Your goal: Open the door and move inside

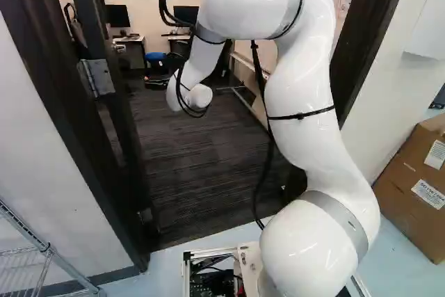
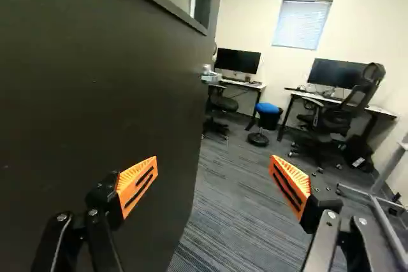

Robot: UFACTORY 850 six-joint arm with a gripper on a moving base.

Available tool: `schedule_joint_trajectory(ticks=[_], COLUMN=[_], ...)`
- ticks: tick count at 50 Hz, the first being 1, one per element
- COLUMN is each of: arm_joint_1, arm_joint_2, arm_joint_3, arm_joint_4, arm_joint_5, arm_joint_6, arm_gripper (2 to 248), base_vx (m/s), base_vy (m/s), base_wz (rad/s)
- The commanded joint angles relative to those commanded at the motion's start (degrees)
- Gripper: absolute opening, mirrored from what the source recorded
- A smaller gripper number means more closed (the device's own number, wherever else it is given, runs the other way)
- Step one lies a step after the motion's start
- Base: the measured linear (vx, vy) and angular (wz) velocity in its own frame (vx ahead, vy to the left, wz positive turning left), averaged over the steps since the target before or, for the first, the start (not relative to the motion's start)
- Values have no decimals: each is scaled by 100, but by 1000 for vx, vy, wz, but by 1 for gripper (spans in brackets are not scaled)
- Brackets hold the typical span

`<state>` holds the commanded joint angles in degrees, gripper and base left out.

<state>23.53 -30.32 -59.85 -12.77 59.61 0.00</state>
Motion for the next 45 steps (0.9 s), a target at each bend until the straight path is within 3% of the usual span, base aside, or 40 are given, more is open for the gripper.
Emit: schedule_joint_trajectory(ticks=[19, 31, 45], arm_joint_1=[-249, -375, -396], arm_joint_2=[269, 556, 600], arm_joint_3=[348, 713, 764], arm_joint_4=[411, 452, 460], arm_joint_5=[-170, -178, -186], arm_joint_6=[0, 0, 0], arm_gripper=[247, 247, 247], base_vx=[0, 0, 0], base_vy=[0, 0, 0], base_wz=[0, 0, 0])
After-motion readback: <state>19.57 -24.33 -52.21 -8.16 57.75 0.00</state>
